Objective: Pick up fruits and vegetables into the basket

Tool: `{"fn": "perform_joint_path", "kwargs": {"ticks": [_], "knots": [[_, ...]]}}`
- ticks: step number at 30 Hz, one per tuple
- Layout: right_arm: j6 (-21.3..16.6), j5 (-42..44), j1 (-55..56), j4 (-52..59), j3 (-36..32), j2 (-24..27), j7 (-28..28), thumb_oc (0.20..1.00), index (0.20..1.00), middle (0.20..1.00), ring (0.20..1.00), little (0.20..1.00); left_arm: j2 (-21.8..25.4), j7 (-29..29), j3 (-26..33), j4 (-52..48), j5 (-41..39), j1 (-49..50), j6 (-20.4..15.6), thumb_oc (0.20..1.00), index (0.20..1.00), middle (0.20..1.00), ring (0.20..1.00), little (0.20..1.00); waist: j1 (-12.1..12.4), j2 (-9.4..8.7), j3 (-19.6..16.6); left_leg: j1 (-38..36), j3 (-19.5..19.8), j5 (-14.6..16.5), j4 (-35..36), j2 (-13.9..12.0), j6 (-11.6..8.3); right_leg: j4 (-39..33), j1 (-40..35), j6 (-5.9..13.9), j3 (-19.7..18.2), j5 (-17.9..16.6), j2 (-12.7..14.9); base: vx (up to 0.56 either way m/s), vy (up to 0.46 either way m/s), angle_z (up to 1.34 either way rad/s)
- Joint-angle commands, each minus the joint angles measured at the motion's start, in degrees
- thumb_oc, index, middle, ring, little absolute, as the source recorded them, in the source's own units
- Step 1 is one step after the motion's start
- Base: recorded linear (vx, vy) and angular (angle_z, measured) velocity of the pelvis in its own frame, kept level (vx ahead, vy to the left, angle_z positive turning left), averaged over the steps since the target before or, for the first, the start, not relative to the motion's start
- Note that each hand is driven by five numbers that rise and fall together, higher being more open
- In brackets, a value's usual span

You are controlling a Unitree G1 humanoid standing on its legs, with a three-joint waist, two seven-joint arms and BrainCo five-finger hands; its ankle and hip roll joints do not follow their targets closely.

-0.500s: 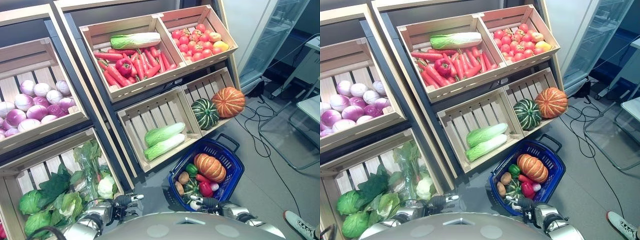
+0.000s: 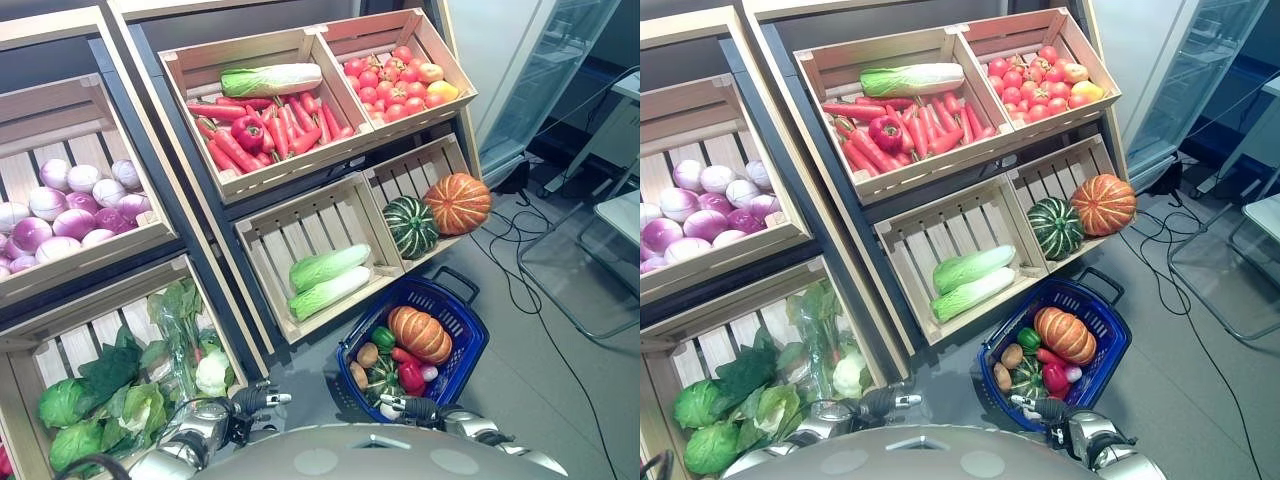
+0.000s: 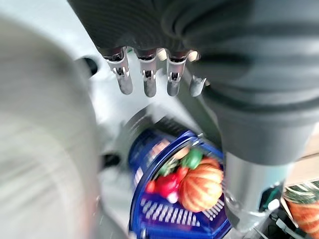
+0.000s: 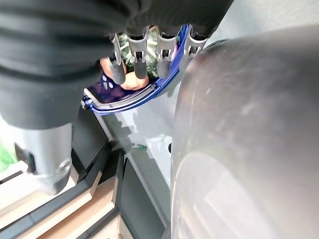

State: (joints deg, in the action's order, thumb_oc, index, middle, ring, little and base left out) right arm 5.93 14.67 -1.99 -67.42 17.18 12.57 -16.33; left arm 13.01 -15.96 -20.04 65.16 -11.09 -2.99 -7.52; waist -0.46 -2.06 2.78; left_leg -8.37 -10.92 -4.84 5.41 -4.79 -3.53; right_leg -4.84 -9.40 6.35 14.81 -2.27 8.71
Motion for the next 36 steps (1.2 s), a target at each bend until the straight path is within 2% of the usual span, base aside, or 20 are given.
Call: {"fn": "perform_joint_path", "kwargs": {"ticks": [1,3,5,6,7,10,14,17,20,23,26,29,32,36], "knots": [[-6.49,5.11,-3.63,2.54,1.96,-0.18,2.25,1.0,1.0,1.0,1.0,1.0,0.55,7.0,-2.12,-4.23,4.96,-6.53,-8.65,1.0,1.0,1.0,1.0,1.0,0.26,0.27,4.88,-2.03,-0.35,7.99,-1.61,1.72,2.26,6.56,1.94,2.77,-0.8,2.77,2.15,-0.01,-0.052,0.01],[-9.82,9.95,-3.99,6.3,0.97,1.85,2.09,1.0,1.0,1.0,1.0,1.0,3.85,12.75,-3.22,-7.11,9.14,-6.75,-16.44,1.0,1.0,1.0,1.0,1.0,0.39,0.15,5.52,-1.44,-0.61,7.76,-1.72,1.35,2.39,6.65,2.6,2.61,-0.86,2.65,2.04,-0.03,-0.057,0.01],[-13.61,14.82,-3.37,15.14,-0.91,4.12,5.02,1.0,1.0,1.0,1.0,1.0,8.37,21.44,-3.58,-15.03,15.62,-5.84,-20.64,1.0,1.0,1.0,1.0,1.0,0.4,0.23,6.69,-0.7,-0.6,7.4,-1.83,1.07,2.31,6.87,3.39,2.38,-0.8,2.53,1.99,-0.05,-0.059,0.0],[-15.12,15.35,-2.81,18.51,-1.53,4.54,6.56,1.0,1.0,1.0,1.0,1.0,9.8,23.28,-3.44,-18.53,16.03,-5.36,-20.43,1.0,1.0,1.0,1.0,1.0,0.33,0.25,7.03,-0.53,-0.57,7.28,-1.81,0.99,2.24,6.92,3.56,2.32,-0.81,2.52,1.96,-0.04,-0.057,0.02],[-15.04,16.0,-1.77,23.76,-2.15,5.01,8.57,1.0,1.0,1.0,1.0,1.0,11.35,23.98,-2.4,-23.98,15.79,-4.46,-19.11,1.0,1.0,1.0,1.0,1.0,0.29,0.25,7.41,-0.36,-0.49,7.15,-1.7,0.92,2.15,6.87,3.69,2.26,-0.78,2.5,1.93,-0.01,-0.049,0.03],[-16.83,16.29,1.41,32.69,-3.96,5.16,11.35,1.0,1.0,1.0,1.0,1.0,13.7,25.24,0.59,-32.57,15.2,-1.54,-18.84,1.0,1.0,1.0,1.0,1.0,0.06,0.3,7.83,-0.2,-0.28,6.93,-1.38,0.74,1.92,6.55,3.66,2.13,-0.61,2.51,1.82,0.02,-0.051,0.03],[-21.58,14.67,5.65,42.44,-7.04,4.57,15.09,1.0,1.0,1.0,1.0,1.0,15.8,23.71,5.19,-44.0,13.2,2.78,-21.15,1.0,1.0,1.0,1.0,1.0,-0.35,0.47,8.2,0.3,-0.48,6.52,-1.22,-0.04,1.19,5.67,3.52,2.02,-0.05,2.4,1.82,0.06,-0.083,0.04],[-25.02,12.97,5.86,45.94,-7.51,4.54,19.59,1.0,1.0,1.0,1.0,1.0,16.69,26.37,5.51,-47.9,15.69,2.95,-22.29,1.0,1.0,1.0,1.0,1.0,-0.67,0.79,8.87,1.06,-0.83,5.88,-1.48,-0.87,0.63,6.2,4.24,1.66,0.23,2.76,1.63,0.05,-0.086,0.05],[-26.55,11.14,5.04,48.23,-6.99,5.67,23.59,1.0,1.0,1.0,1.0,1.0,17.07,29.79,4.68,-48.91,17.75,1.68,-21.75,1.0,1.0,1.0,1.0,1.0,-1.08,1.24,9.89,2.55,-0.89,5.66,-2.98,-1.52,0.26,7.71,5.84,1.09,0.05,3.33,1.48,0.0,-0.041,-0.01],[-27.76,8.26,2.47,51.29,-6.15,8.14,30.06,1.0,1.0,1.0,1.0,1.0,17.68,34.8,3.0,-49.59,18.24,-2.18,-20.21,1.0,1.0,1.0,1.0,1.0,-1.8,2.24,12.77,6.66,-0.32,5.15,-6.58,-2.16,-0.34,11.41,10.17,-0.01,-0.68,4.33,1.3,-0.11,0.0,-0.1],[-27.7,5.7,-2.39,52.23,-4.05,10.77,36.45,1.0,1.0,1.0,1.0,1.0,17.49,42.61,-0.53,-47.44,20.21,-9.8,-17.38,1.0,1.0,1.0,1.0,1.0,-3.04,3.02,16.91,11.13,0.01,4.42,-9.71,-2.76,-1.02,15.35,15.43,-0.87,-1.92,5.1,1.13,-0.18,0.024,-0.04],[-26.52,4.93,-5.71,52.54,-1.78,12.31,39.67,1.0,1.0,1.0,1.0,1.0,16.8,48.52,-3.24,-44.88,21.47,-16.11,-14.01,1.0,1.0,1.0,1.0,1.0,-4.26,3.49,19.4,13.61,-0.09,3.75,-10.82,-2.91,-1.29,18.13,19.13,-1.33,-3.01,5.74,0.94,-0.09,0.02,-0.1],[-25.85,4.58,-8.25,52.42,-0.61,12.77,40.75,1.0,1.0,1.0,1.0,1.0,16.4,50.9,-3.9,-42.85,20.59,-20.47,-12.49,1.0,1.0,1.0,1.0,1.0,-5.06,3.55,20.86,15.73,-0.25,3.56,-11.71,-2.85,-1.33,20.0,22.14,-1.63,-3.61,6.08,0.84,-0.11,0.011,-0.13],[-23.19,2.52,-12.5,53.54,0.92,13.84,40.72,1.0,1.0,1.0,1.0,1.0,16.47,54.6,-3.7,-39.42,20.17,-29.01,-9.68,1.0,1.0,1.0,1.0,1.0,-6.83,3.7,23.38,20.65,-1.29,3.45,-14.81,-2.42,-1.55,24.85,28.87,-2.09,-4.72,6.66,0.74,-0.08,0.021,-0.12]]}}
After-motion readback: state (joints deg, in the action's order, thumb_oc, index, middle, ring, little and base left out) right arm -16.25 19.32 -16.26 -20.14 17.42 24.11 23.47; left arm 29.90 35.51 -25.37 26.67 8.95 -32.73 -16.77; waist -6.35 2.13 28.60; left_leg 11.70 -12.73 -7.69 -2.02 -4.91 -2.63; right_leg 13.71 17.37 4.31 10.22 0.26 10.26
